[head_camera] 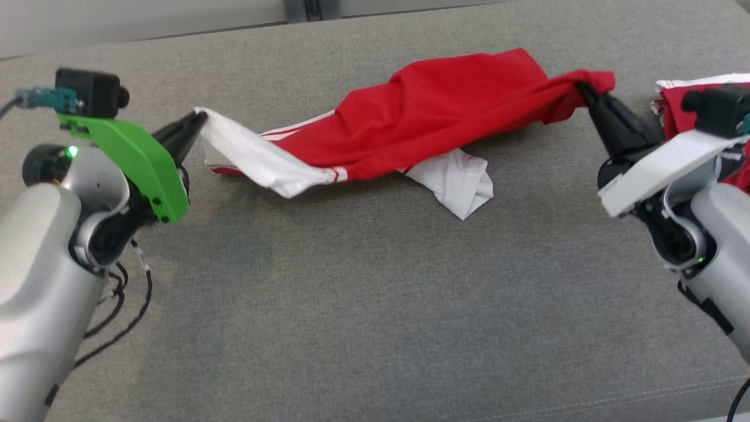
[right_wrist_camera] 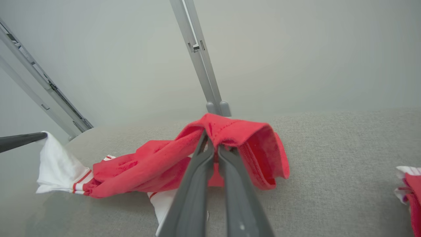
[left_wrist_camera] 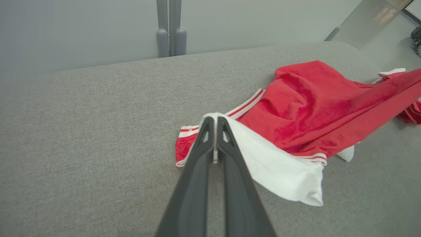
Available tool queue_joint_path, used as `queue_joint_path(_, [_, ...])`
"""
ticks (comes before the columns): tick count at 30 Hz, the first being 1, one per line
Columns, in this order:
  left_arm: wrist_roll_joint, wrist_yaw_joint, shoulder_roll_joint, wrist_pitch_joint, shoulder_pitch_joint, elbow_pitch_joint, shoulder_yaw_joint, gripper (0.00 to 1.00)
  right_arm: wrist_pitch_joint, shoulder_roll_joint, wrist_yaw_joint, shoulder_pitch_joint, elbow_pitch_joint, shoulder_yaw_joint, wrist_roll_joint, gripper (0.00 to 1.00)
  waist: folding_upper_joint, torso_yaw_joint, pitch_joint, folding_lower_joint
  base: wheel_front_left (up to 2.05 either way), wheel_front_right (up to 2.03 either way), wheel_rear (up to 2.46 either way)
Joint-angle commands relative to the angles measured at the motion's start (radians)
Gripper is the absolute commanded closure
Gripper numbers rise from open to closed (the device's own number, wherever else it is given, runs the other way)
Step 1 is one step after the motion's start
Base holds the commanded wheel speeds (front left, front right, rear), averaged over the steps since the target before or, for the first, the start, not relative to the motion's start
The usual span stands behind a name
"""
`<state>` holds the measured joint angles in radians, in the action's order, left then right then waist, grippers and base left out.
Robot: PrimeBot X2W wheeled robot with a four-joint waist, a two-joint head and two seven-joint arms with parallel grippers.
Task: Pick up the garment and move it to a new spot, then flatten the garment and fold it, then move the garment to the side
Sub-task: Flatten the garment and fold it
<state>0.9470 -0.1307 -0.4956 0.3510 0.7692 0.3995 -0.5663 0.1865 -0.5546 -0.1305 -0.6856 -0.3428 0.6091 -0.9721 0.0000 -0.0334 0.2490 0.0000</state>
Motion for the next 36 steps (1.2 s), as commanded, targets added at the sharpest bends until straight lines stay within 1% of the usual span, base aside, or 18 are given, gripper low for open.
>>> queue_joint_path(1, [-0.011,0.0,-0.012,0.003,0.064,0.007,-0.001,1.0,-0.007,-0.012,-0.001,-0.056,0.001,0.003,-0.009,1.0,0.0,0.022,0.084,0.0,0.0,0.0,0.0])
queue_joint_path(4, [-0.03,0.0,-0.008,-0.002,0.178,0.022,0.003,1.0,-0.018,-0.042,0.0,-0.165,-0.002,0.007,-0.018,1.0,0.0,0.033,0.157,0.0,0.0,0.0,0.0])
queue_joint_path(8, [-0.07,0.0,-0.001,-0.037,0.355,0.057,0.013,1.0,-0.032,-0.06,0.0,-0.335,-0.019,0.021,-0.022,1.0,0.0,0.048,0.255,0.0,0.0,0.0,0.0])
queue_joint_path(11, [-0.115,0.005,0.016,-0.122,0.496,0.1,0.042,1.0,-0.014,-0.062,0.0,-0.478,-0.036,0.02,-0.04,1.0,0.0,0.06,0.318,0.0,0.0,0.0,0.0])
queue_joint_path(15, [-0.173,0.003,0.029,-0.223,0.67,0.166,0.054,1.0,0.016,-0.061,0.0,-0.664,-0.062,0.029,-0.03,1.0,0.0,0.07,0.381,0.0,0.0,0.0,0.0])
queue_joint_path(21, [-0.201,0.0,0.039,-0.329,0.882,0.264,0.064,1.0,0.031,-0.043,0.0,-0.907,-0.127,0.051,-0.029,1.0,0.0,0.078,0.424,0.0,0.0,0.0,0.0])
queue_joint_path(28, [-0.205,0.0,0.058,-0.41,1.051,0.341,0.06,1.0,0.05,-0.019,0.0,-1.144,-0.204,0.066,-0.048,1.0,0.0,0.09,0.438,0.0,0.0,0.0,0.0])
queue_joint_path(32, [-0.187,0.0,0.067,-0.448,1.112,0.351,0.047,1.0,0.068,0.001,0.0,-1.222,-0.234,0.056,-0.059,1.0,0.0,0.094,0.437,0.0,0.0,0.0,0.0])
queue_joint_path(34, [-0.169,0.0,0.074,-0.456,1.121,0.359,0.034,1.0,0.073,0.013,0.0,-1.239,-0.247,0.049,-0.073,1.0,0.0,0.097,0.434,0.0,0.0,0.0,0.0])
queue_joint_path(36, [-0.162,0.0,0.071,-0.458,1.125,0.363,0.012,1.0,0.075,0.02,0.0,-1.238,-0.255,0.061,-0.08,1.0,0.0,0.101,0.431,0.0,0.0,0.0,0.0])
